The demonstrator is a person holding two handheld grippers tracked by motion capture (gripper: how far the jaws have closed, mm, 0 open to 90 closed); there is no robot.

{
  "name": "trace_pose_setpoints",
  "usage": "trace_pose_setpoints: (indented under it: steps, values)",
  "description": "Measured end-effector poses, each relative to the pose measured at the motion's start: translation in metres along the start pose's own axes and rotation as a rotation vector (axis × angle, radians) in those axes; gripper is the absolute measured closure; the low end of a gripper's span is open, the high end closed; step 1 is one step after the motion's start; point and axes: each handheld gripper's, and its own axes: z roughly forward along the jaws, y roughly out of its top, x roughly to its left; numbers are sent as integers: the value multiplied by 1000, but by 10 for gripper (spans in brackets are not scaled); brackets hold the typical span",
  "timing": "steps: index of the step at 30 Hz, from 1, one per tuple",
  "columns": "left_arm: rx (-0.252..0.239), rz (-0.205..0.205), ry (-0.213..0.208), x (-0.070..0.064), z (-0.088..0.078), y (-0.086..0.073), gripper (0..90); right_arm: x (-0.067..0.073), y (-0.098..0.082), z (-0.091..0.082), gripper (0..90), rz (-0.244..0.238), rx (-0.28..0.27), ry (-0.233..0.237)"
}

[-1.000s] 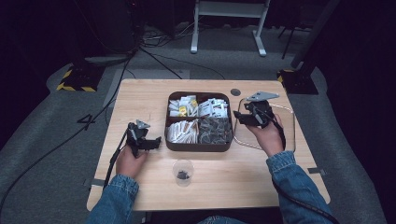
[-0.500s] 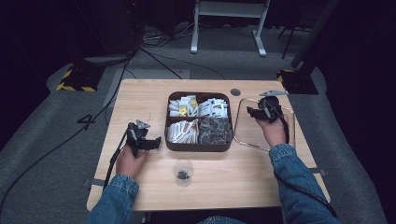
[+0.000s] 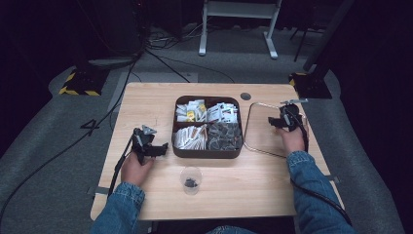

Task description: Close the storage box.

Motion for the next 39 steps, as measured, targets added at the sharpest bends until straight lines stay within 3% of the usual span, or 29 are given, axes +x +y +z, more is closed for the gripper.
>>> trace_pose_setpoints:
  steps: [17, 29, 39]
  values:
    - [-1, 1, 0, 0, 0, 0, 153, -13, -23, 23, 420, 52, 102, 6]
    - [-1, 1, 0, 0, 0, 0, 153, -14, -25, 25, 517, 36, 120, 2]
    - [-1, 1, 0, 0, 0, 0, 153, -17, -28, 25, 575, 23, 92, 15]
